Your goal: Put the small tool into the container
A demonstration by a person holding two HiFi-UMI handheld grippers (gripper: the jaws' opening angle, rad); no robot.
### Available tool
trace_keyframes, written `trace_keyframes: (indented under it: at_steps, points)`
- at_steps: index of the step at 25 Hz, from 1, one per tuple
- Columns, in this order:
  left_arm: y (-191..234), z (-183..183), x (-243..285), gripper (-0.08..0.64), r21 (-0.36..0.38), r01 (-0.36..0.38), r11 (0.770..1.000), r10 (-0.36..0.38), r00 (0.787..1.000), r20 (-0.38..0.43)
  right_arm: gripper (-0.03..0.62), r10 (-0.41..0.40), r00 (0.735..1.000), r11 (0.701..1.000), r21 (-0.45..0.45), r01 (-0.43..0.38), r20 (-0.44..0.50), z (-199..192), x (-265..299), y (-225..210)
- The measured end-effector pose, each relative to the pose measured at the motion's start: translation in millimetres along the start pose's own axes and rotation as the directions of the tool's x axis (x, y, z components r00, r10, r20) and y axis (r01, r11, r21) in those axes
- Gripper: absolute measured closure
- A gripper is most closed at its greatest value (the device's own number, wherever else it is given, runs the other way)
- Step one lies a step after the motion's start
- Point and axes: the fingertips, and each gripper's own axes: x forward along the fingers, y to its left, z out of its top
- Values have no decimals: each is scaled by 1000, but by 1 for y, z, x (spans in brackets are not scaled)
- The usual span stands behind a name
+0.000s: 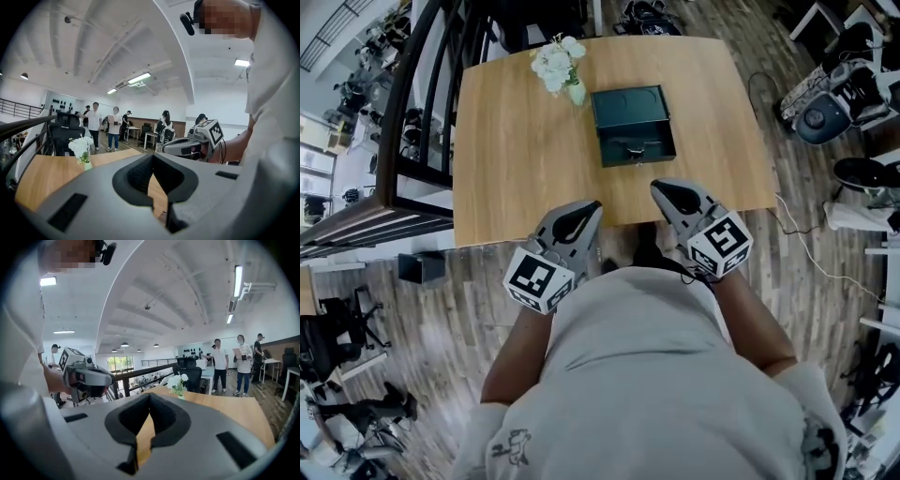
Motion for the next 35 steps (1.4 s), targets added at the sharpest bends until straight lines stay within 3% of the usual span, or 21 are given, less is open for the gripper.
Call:
trace_keyframes:
  at_steps: [10,23,35]
  points:
    - [-36,30,-26,555,41,36,999,-38,998,45,586,-27,1000,998,-56,28,13,20,-51,35]
    - [-60,42,-5,555,13,6,1000,-6,999,39,586,-39,998,998,-48,41,49,33,-107,9]
    - [-126,50,21,555,20,-29,999,28,999,39,586,7,997,998,-57,-3,71,24,-172,-8]
